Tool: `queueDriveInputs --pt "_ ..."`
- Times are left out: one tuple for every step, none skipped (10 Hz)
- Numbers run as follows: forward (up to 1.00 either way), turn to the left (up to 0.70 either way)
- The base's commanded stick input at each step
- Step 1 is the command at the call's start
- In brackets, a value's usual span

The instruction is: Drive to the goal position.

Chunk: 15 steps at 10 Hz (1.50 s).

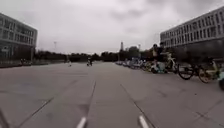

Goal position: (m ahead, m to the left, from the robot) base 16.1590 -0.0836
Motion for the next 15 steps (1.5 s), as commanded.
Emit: queueDriveInputs --pt "1.0 0.07" --pt "1.0 0.16" --pt "1.0 0.19" --pt "1.0 -0.02" --pt "1.0 -0.02" --pt "1.0 -0.02" --pt "1.0 -0.02" --pt "1.0 -0.02" --pt "1.0 -0.02" --pt "1.0 -0.02" --pt "1.0 -0.02" --pt "1.0 -0.02" --pt "1.0 -0.02" --pt "1.0 -0.02" --pt "1.0 -0.02"
